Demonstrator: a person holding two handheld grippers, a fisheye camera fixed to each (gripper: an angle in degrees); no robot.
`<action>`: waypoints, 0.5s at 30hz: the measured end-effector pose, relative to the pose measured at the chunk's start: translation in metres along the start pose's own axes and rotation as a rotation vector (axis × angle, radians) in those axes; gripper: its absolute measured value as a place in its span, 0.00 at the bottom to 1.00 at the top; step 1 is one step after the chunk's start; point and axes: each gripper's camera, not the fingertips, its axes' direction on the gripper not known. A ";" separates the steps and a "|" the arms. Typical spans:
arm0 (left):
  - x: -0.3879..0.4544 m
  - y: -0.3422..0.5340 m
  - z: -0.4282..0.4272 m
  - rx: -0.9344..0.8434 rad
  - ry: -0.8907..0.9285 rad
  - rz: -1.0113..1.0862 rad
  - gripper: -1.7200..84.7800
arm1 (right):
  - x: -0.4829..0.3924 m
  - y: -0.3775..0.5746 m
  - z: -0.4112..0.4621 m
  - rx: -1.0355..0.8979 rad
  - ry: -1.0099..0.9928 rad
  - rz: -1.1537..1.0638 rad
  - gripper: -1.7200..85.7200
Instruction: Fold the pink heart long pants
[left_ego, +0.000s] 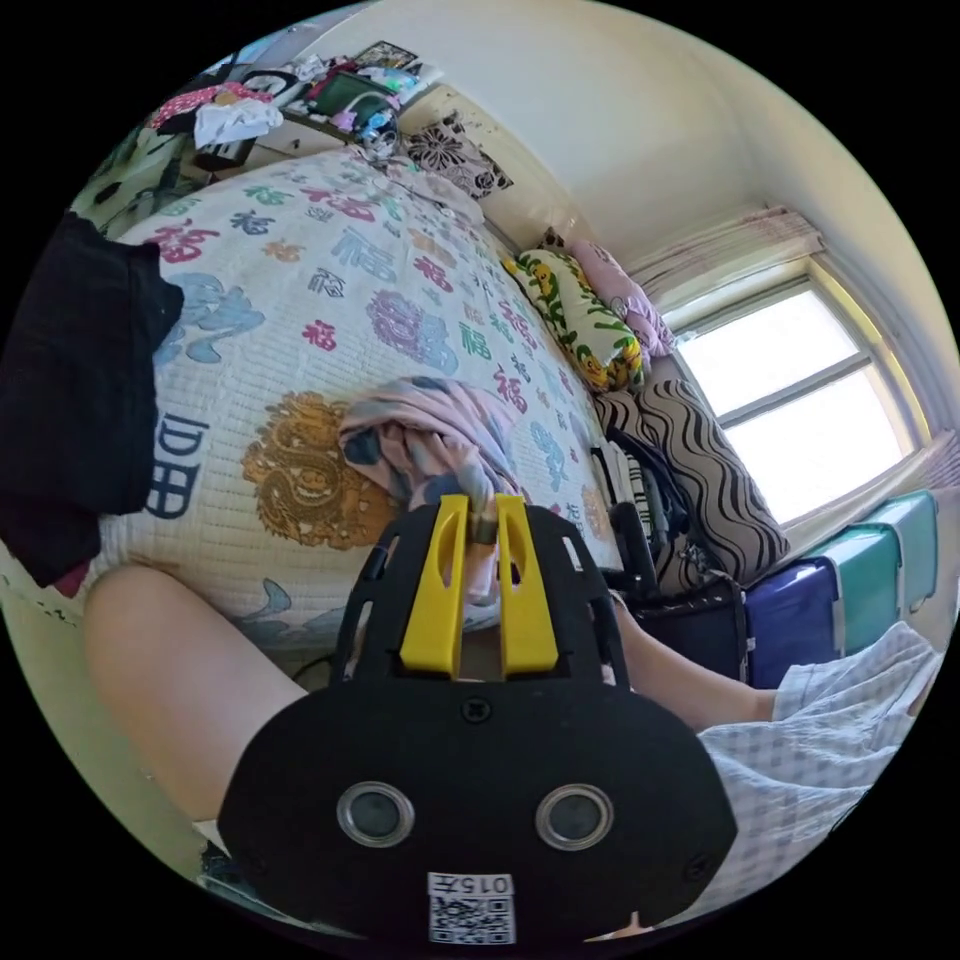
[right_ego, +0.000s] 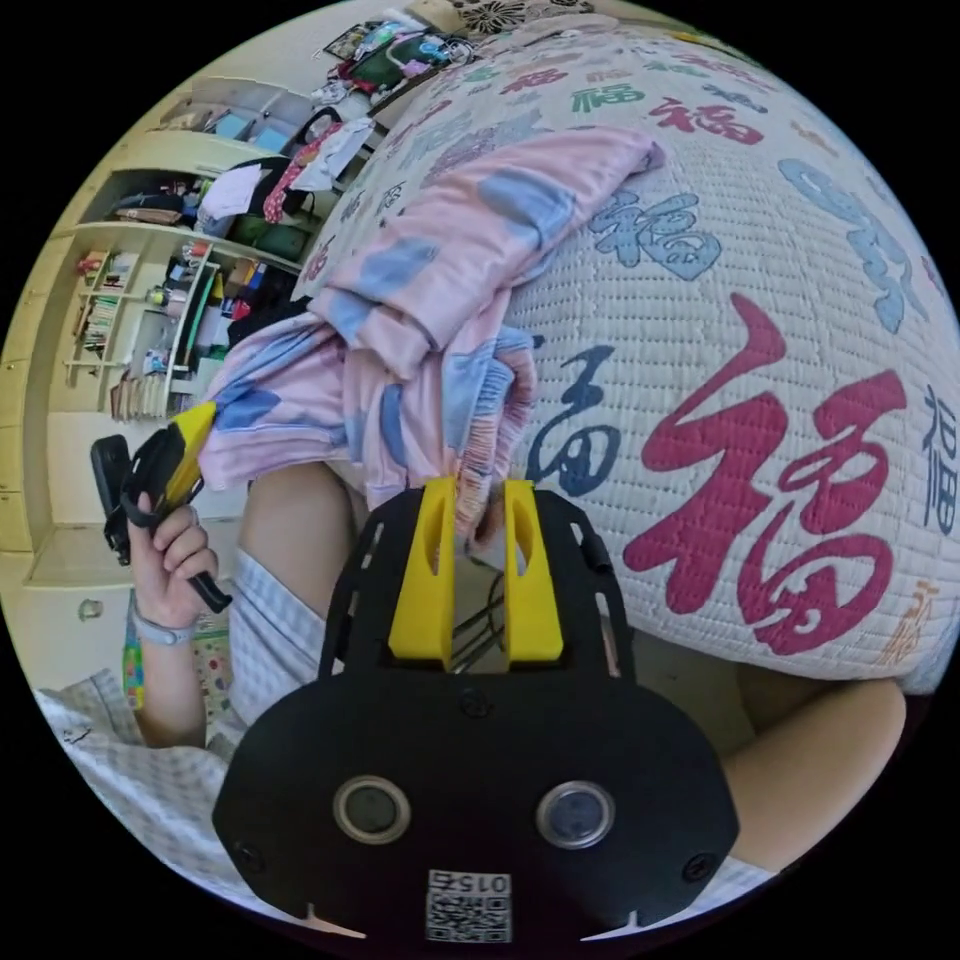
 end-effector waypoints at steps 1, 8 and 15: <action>0.008 0.008 -0.002 -0.001 -0.001 0.005 0.11 | 0.001 0.004 -0.006 0.012 -0.048 0.018 0.08; 0.090 0.051 -0.033 0.025 -0.159 0.279 0.14 | 0.007 0.077 -0.117 0.404 -0.427 0.020 0.07; 0.216 0.086 -0.038 0.132 -0.110 0.685 0.19 | -0.034 0.137 -0.211 0.631 -0.455 -0.172 0.07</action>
